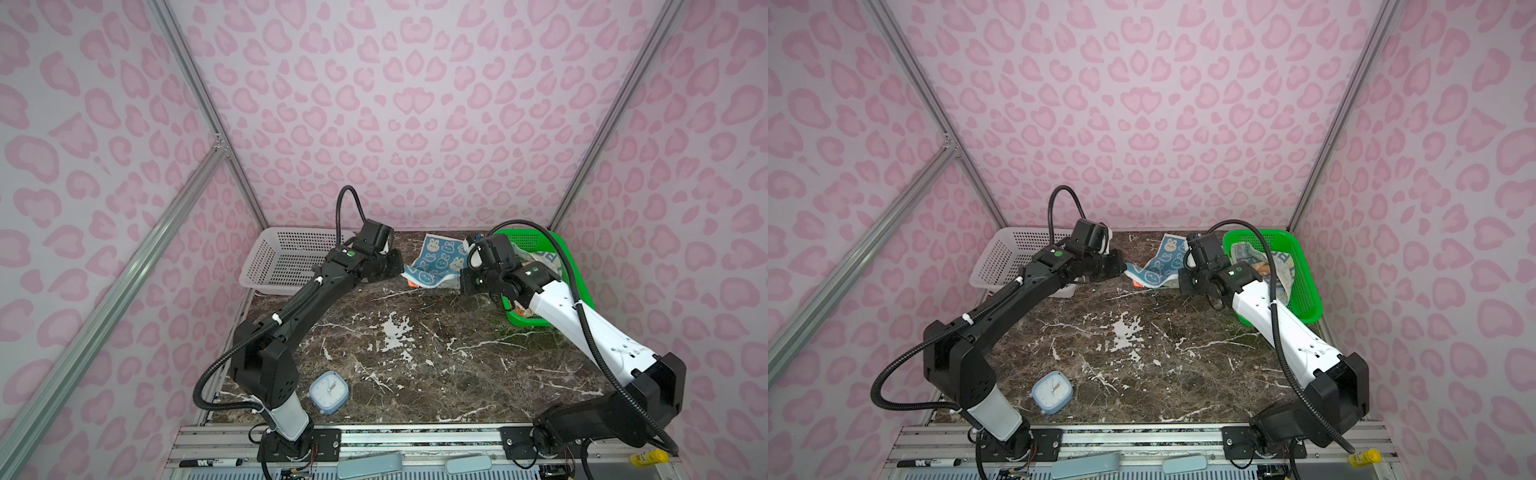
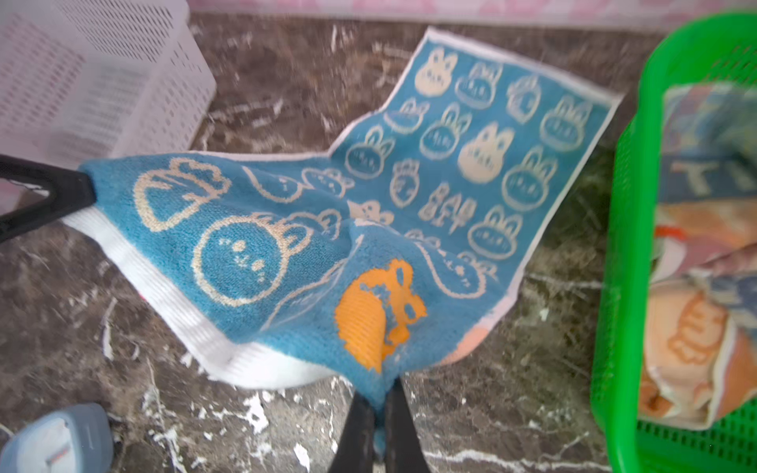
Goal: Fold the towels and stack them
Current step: 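Lift the towel with both grippers and swing it up to hang vertically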
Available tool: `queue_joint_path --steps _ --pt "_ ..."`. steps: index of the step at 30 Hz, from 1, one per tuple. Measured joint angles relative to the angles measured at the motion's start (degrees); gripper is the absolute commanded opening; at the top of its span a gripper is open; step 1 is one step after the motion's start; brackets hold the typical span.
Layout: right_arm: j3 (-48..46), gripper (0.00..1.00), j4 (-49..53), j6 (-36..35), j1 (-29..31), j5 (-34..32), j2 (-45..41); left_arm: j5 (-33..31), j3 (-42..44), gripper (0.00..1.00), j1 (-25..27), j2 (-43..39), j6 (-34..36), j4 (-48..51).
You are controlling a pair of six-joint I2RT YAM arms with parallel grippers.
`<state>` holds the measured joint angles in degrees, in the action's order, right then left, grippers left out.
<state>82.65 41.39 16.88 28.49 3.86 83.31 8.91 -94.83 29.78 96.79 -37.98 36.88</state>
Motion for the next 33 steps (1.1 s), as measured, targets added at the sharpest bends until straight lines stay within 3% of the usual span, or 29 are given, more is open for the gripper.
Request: queue_joint_path --steps 5,8,17,22,27,33 --pt "17.84 0.00 5.16 -1.57 -0.07 0.02 2.03 0.87 -12.68 0.03 -2.03 -0.31 0.04 5.79" --pt "23.43 0.00 7.34 -2.12 0.20 0.46 0.85 1.16 -15.23 0.03 -2.08 -3.04 0.07 8.11" --pt "23.61 0.00 11.28 -3.96 7.74 2.69 -10.95 2.38 -11.37 0.02 -1.64 -19.96 -1.88 11.34" --pt "25.81 0.00 12.04 -3.87 10.12 5.11 -12.98 4.11 -12.48 0.02 -1.64 -25.05 -4.50 12.13" --pt "29.68 0.00 13.11 -3.30 8.13 6.16 -9.42 4.92 -16.06 0.02 -2.95 -21.84 -5.51 13.55" --pt "26.27 0.00 12.41 -2.12 -2.45 12.24 0.13 6.16 -17.57 0.02 -7.50 -9.49 -4.02 14.40"
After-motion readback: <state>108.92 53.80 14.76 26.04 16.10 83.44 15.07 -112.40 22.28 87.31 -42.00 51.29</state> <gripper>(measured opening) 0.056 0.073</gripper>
